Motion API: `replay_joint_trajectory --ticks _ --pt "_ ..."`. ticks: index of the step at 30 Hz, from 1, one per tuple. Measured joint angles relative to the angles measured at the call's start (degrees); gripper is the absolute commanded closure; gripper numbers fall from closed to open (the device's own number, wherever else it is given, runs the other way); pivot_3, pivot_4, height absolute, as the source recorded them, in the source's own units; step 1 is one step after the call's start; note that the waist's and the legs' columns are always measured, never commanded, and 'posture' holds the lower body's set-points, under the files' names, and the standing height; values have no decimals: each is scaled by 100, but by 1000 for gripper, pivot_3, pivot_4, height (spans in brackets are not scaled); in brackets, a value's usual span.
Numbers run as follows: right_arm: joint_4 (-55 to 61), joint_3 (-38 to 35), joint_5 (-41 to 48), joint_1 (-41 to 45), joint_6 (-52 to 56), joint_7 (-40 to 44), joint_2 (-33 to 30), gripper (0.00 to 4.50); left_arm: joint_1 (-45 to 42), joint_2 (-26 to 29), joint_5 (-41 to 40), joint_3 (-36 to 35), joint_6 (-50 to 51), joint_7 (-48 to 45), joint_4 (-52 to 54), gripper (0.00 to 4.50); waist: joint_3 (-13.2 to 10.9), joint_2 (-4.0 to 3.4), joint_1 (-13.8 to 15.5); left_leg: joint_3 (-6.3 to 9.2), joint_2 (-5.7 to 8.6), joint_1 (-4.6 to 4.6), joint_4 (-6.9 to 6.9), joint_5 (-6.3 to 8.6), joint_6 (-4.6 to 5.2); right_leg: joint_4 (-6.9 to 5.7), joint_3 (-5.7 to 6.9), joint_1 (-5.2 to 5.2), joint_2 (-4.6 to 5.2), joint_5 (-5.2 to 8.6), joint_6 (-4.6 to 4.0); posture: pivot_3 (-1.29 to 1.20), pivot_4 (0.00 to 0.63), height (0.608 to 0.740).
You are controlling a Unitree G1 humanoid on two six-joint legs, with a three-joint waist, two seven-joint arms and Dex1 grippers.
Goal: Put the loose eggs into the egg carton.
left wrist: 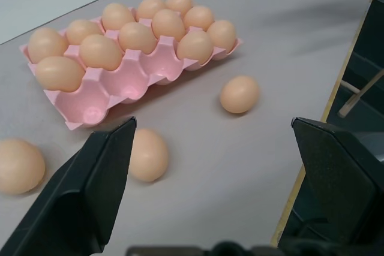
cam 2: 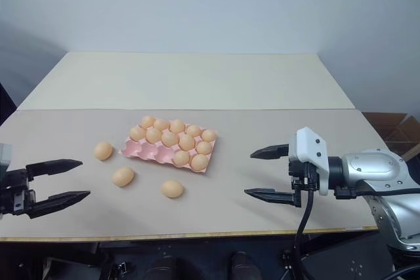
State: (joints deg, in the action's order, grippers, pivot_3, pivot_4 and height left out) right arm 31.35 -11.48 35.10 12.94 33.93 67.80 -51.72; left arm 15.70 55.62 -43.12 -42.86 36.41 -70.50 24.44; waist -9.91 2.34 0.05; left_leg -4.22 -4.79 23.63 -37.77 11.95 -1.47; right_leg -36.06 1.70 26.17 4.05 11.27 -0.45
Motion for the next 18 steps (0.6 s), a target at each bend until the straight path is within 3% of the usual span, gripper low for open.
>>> replay_joint_trajectory --ticks 7,11,18 --pt "-2 1203 -408 915 -73 -531 473 29 -12 -16 -160 -37 30 172 212 0 0 0 -26 0 -3 -4 1 -2 3 -4 -2 3 -7 0 -1 0 150 740" --pt "-107 2558 -1199 1800 214 -1177 1188 29 -378 37 -227 163 108 293 166 0 0 0 -63 -1 -3 2 0 -21 35 -8 -3 7 -8 -1 -1 0 150 740" --pt "-333 4123 -2083 2440 818 -1911 2194 29 -399 98 -227 264 137 292 110 0 1 1 -76 -1 -3 19 1 -22 37 -4 0 14 -7 -13 19 0 150 740"
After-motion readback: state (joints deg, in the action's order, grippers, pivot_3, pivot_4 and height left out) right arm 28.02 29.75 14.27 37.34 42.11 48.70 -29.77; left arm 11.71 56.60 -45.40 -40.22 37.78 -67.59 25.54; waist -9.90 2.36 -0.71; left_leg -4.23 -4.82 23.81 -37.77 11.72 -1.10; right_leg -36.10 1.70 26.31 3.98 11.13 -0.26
